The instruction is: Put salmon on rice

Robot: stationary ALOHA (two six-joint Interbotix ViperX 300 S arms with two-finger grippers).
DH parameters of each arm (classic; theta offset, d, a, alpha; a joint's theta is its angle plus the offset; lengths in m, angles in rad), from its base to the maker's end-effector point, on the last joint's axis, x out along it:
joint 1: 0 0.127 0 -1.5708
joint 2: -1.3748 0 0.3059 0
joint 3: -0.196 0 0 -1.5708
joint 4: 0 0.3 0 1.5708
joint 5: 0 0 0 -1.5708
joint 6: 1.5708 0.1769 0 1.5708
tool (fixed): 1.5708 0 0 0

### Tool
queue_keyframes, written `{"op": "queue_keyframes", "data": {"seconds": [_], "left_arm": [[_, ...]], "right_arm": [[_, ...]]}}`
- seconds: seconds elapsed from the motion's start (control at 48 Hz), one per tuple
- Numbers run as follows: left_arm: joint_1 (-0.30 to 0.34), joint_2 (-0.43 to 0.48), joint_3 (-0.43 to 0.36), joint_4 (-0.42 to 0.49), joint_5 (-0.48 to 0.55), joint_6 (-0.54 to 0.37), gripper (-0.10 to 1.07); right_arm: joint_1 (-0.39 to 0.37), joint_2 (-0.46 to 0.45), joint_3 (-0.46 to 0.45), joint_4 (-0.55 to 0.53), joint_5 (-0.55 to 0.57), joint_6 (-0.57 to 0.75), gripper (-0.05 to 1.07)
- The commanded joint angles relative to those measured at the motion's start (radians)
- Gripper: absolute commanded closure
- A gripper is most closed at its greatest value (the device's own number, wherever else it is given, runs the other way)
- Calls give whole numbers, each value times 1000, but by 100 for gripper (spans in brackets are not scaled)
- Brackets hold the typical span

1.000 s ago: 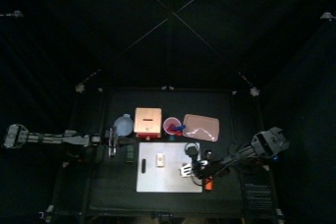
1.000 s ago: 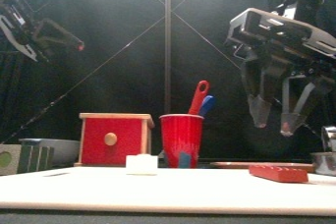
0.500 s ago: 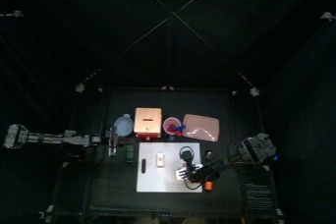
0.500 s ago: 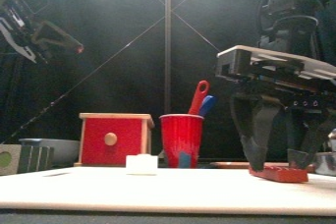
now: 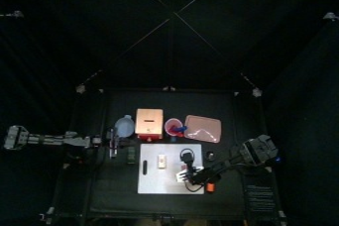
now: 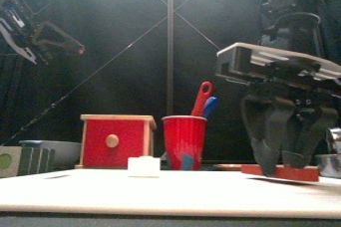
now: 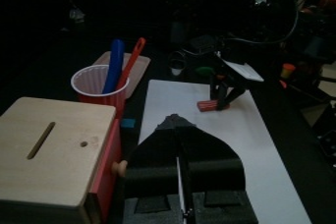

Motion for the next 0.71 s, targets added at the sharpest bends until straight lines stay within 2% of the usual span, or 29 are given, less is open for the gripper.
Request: {"op": "queue_keyframes", "data": {"seconds": [0.0, 0.229, 0.396, 0.688], "left_arm": [[2, 3, -11, -5, -2, 2, 99], [21, 2, -5, -3, 20, 2, 99], [26, 3, 2, -6, 32, 2, 99], [31, 2, 2, -8, 84, 2, 99]], "right_arm": [[-40, -51, -71, -23, 5, -2, 47], [-126, 15, -224, -63, 3, -6, 47], [-149, 94, -318, -55, 11, -6, 47], [-156, 137, -353, -9, 75, 2, 47]]}}
